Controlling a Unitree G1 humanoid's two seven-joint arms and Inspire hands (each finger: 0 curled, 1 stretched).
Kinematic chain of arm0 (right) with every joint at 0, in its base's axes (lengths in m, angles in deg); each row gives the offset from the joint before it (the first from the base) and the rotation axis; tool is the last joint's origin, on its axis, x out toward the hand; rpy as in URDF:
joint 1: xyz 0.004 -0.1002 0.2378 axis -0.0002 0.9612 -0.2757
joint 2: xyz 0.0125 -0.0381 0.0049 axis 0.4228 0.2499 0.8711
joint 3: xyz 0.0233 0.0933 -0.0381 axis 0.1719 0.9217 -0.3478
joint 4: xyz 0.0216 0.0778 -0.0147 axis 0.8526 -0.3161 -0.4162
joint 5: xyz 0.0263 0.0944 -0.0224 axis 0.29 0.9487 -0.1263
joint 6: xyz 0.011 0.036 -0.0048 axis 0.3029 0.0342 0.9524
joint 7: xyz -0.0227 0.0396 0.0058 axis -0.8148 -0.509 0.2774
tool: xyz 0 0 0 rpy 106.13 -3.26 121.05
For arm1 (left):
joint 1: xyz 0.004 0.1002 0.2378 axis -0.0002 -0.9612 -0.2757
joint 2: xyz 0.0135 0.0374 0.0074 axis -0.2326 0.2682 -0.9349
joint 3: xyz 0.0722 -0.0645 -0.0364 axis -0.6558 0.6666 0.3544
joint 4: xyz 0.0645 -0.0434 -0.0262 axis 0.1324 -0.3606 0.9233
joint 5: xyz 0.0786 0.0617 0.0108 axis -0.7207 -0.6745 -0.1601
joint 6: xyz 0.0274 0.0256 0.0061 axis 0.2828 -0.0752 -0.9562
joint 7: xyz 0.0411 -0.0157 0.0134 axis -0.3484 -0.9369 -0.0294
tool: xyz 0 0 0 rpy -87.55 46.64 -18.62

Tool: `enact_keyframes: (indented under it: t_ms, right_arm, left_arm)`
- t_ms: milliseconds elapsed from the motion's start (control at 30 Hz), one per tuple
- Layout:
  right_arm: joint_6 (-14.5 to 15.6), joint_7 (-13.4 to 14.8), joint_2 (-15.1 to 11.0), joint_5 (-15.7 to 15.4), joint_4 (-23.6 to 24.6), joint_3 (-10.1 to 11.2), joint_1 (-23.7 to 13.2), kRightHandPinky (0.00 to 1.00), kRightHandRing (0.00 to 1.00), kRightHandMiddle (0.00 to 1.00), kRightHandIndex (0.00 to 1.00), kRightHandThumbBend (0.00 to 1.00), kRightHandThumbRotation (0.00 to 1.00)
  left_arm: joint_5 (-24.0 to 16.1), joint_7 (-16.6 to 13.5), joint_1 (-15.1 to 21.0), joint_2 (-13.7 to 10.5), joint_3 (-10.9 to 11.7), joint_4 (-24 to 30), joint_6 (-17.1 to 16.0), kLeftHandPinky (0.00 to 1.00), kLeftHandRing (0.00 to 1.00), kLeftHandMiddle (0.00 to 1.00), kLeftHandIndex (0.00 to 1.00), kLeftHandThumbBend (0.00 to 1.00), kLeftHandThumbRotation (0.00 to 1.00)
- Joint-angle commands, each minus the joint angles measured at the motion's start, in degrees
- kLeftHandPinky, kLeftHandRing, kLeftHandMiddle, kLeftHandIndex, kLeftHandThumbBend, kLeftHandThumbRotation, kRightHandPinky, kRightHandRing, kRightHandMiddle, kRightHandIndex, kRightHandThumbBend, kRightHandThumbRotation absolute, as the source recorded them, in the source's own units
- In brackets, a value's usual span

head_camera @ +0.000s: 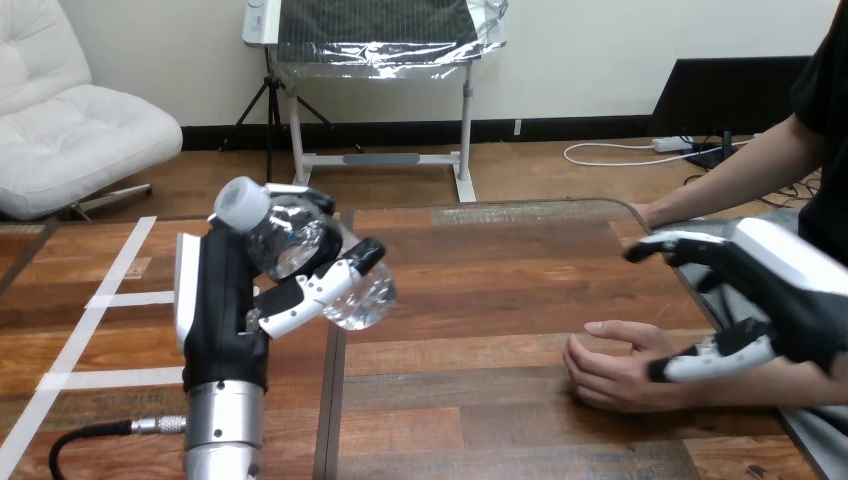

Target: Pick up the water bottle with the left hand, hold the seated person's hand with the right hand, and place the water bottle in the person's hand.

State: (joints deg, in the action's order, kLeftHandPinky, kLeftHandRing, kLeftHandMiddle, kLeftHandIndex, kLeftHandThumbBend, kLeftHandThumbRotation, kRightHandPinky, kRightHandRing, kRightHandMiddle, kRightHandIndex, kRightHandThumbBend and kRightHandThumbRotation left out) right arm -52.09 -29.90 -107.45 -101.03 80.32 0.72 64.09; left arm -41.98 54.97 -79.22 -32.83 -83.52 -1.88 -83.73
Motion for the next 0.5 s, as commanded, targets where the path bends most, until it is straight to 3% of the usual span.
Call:
enact_keyframes:
  t_ms: [0,467]
  right_arm:
    - [1.78,-3.17,-5.53,-0.49,-2.05,0.91,-8.72,0.74,0.88,0.92,0.84,0.83,0.12]
    - [1.86,-6.46,-8.77,-4.22,-8.81,-2.17,-12.61,0.76,0.90,0.91,0.86,0.86,0.12]
  left_arm:
    - [1.36,0.88,2.85,0.65,-0.14,7.45,-0.82,0.44,0.42,0.44,0.49,0.63,0.00]
    - [0.70,1.72,1.92,1.12,0.15,8.69,-0.17,0.44,0.42,0.44,0.49,0.64,0.00]
